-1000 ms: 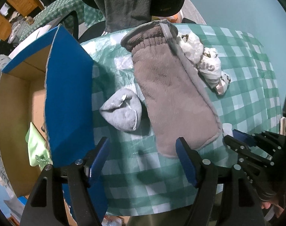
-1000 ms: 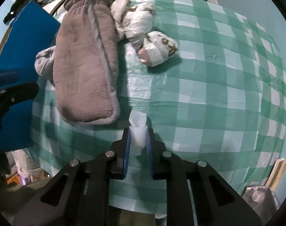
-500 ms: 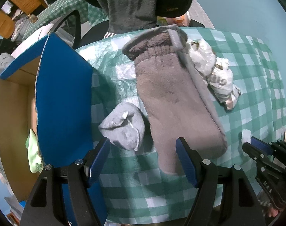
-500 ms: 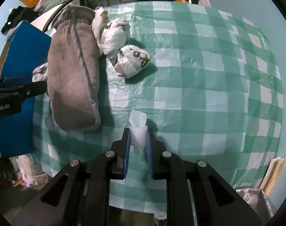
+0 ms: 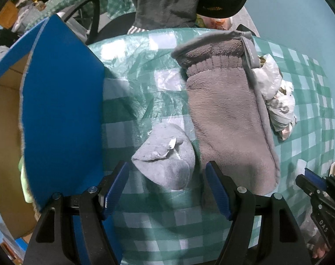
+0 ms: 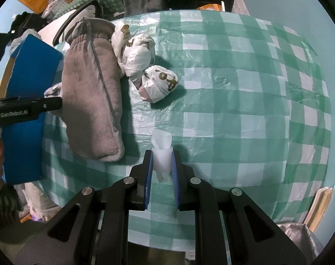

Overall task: Organize soft objects
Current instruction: 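Lower the left gripper onto the grey sock and close it, then lift and carry the grey sock with the left tool while the right carries the cup over the box, then open both grippers to drop the grey sock and white cup into the box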

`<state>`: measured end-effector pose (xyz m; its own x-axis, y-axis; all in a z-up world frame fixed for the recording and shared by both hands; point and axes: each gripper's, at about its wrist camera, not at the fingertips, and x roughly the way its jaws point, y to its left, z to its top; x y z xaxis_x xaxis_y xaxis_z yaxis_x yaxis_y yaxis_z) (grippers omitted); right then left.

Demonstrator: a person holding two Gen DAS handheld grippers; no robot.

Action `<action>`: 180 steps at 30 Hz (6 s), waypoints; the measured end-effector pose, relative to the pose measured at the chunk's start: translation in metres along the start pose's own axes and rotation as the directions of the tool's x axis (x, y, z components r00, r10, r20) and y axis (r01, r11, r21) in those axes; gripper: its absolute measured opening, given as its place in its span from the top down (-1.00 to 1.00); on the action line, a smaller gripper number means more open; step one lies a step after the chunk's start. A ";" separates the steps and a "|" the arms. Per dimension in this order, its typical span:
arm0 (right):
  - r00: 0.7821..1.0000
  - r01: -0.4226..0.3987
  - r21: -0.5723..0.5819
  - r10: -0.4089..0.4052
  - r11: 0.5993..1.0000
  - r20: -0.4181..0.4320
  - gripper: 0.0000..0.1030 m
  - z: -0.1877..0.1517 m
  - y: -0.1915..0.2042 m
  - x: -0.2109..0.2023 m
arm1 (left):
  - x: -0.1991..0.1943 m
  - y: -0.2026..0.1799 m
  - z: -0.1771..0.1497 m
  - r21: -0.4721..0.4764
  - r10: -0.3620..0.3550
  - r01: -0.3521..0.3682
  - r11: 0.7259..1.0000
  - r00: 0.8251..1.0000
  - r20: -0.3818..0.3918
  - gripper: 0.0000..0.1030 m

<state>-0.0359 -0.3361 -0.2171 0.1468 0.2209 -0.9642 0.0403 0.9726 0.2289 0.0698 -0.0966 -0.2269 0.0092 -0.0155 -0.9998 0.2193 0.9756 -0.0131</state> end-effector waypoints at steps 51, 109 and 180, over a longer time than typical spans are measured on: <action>0.992 -0.023 -0.081 0.033 0.996 0.122 0.71 0.004 0.045 -0.069 | -0.087 -0.004 -0.052 0.007 -0.042 0.042 0.999 0.991 0.123 0.56; 0.972 -0.104 -0.414 0.180 0.904 0.148 0.71 0.051 0.210 -0.092 | -0.156 0.116 -0.093 -0.241 0.012 0.049 0.969 0.970 0.243 0.56; 0.977 -0.153 -0.483 0.205 0.862 0.058 0.05 0.079 0.310 -0.047 | -0.131 0.208 -0.117 -0.432 0.076 -0.001 0.902 0.985 0.157 -0.20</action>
<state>0.0476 -0.0504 -0.0902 0.2086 0.4114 -0.8873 -0.4648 0.8399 0.2801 0.0002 0.1340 -0.1004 0.1794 0.0245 -0.9835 -0.2234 0.9746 -0.0165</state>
